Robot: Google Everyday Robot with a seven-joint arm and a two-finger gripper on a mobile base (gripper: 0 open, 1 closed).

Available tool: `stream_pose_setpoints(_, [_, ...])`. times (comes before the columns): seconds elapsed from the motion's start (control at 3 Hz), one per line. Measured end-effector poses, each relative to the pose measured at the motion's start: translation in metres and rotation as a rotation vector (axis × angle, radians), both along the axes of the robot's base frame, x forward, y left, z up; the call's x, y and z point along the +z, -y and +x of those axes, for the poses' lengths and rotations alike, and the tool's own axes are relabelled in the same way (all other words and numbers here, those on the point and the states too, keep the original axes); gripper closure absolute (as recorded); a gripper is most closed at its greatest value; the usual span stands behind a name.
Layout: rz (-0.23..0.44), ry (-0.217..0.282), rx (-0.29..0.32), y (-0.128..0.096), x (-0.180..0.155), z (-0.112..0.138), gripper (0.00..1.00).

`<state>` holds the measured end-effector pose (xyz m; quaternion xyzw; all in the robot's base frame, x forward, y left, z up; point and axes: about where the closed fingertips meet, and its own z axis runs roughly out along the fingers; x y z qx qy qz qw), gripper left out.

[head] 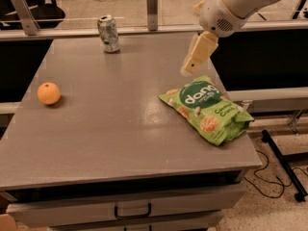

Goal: Move 7up can near orange

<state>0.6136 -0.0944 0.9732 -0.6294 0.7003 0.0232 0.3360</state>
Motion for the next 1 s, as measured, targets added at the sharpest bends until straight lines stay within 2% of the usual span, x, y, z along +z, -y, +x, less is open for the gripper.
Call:
stream_pose_setpoints(0.33, [0.000,0.000,0.000,0.000,0.000,0.000,0.00])
stream_pose_setpoints(0.67, [0.069,0.005,-0.063,-0.018,-0.008,0.021,0.00])
stream_pose_setpoints(1.0, [0.225,0.032,-0.139,-0.059,-0.018,0.076,0.00])
